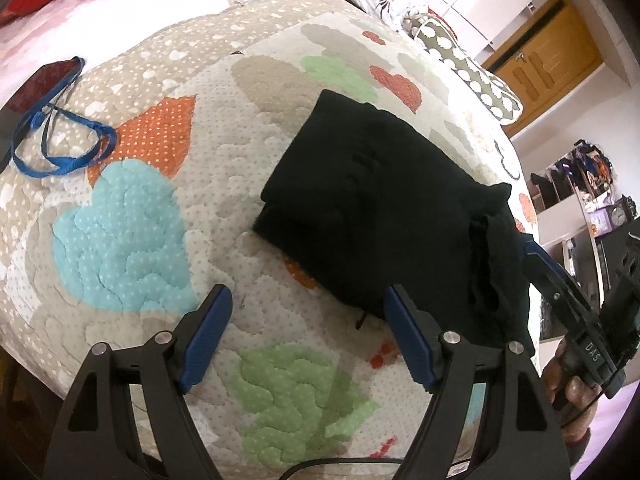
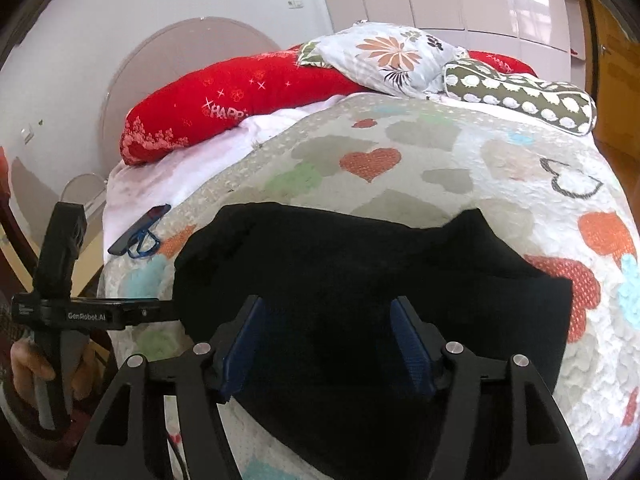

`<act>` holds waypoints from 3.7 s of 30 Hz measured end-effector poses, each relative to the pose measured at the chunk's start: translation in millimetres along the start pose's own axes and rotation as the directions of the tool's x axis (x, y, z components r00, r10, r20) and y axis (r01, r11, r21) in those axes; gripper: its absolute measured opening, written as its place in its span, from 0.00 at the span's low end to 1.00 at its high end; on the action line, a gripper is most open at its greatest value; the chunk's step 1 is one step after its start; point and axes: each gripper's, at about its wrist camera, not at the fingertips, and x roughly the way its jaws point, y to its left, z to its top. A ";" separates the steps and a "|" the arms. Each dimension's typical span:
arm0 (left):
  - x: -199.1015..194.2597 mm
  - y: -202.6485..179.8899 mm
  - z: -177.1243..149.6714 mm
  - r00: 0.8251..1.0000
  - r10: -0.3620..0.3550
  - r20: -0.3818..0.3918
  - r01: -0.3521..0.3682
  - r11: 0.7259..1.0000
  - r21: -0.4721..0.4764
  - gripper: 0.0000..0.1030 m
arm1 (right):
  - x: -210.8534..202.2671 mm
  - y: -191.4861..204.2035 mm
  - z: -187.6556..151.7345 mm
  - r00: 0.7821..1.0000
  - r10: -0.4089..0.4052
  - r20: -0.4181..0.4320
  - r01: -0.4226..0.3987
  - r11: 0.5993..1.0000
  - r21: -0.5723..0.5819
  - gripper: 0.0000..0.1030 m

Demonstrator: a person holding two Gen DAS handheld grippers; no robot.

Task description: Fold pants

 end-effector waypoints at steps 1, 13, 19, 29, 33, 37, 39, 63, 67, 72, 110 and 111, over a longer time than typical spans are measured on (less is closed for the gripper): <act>0.3 -0.3 0.0 1.000 0.003 0.003 -0.003 1.000 0.000 0.77 | 2.3 2.9 2.8 1.000 0.004 -0.003 -0.004 1.000 -0.010 0.65; -1.9 4.7 -9.6 1.000 -0.012 0.004 0.012 1.000 -0.013 0.80 | 41.4 38.5 36.2 0.998 0.033 -0.051 -0.039 0.993 -0.114 0.73; 3.1 4.7 -6.3 1.000 -0.023 0.005 0.024 0.999 -0.029 0.84 | 56.1 46.2 52.2 0.998 0.034 -0.059 -0.042 0.989 -0.140 0.76; 11.3 -1.2 2.2 1.000 -0.022 0.005 0.022 0.999 -0.034 0.90 | 88.6 55.5 68.2 0.992 0.056 -0.110 -0.076 0.980 -0.182 0.78; 11.8 -2.7 8.2 0.999 -0.046 0.012 0.047 0.998 -0.042 0.91 | 108.7 64.3 78.7 0.988 0.049 -0.146 -0.081 0.972 -0.220 0.79; 16.0 -2.1 14.8 0.997 -0.072 0.016 0.073 0.996 -0.051 0.91 | 129.6 73.9 88.0 0.982 0.053 -0.183 -0.099 0.963 -0.251 0.79; 17.8 -1.3 17.1 0.996 -0.083 0.019 0.084 0.995 -0.058 0.91 | 140.7 78.9 91.8 0.977 0.058 -0.206 -0.113 0.957 -0.268 0.79; -53.7 -139.3 1.5 0.910 -0.358 0.208 0.257 0.883 0.394 0.25 | -5.4 -24.1 85.1 0.969 0.209 0.130 -0.210 0.978 -0.012 0.25; -19.1 -196.7 -21.3 0.910 -0.404 0.097 0.307 0.810 0.500 0.25 | -34.0 -86.7 46.9 0.988 0.069 0.139 -0.090 0.985 0.151 0.25; 29.5 -231.6 -44.1 0.921 -0.348 -0.175 0.386 0.756 0.528 0.27 | -55.6 -149.3 -4.6 0.991 -0.088 0.097 0.047 0.930 0.364 0.41; 43.3 -157.1 -23.6 0.985 -0.154 -0.076 0.171 0.856 0.488 0.82 | -65.2 -100.5 -66.2 0.997 -0.054 0.061 0.033 0.952 0.303 0.48; 44.0 -156.8 -24.1 0.985 -0.153 -0.078 0.172 0.857 0.486 0.82 | -66.1 -107.9 -66.9 0.995 -0.047 0.085 0.015 0.940 0.341 0.72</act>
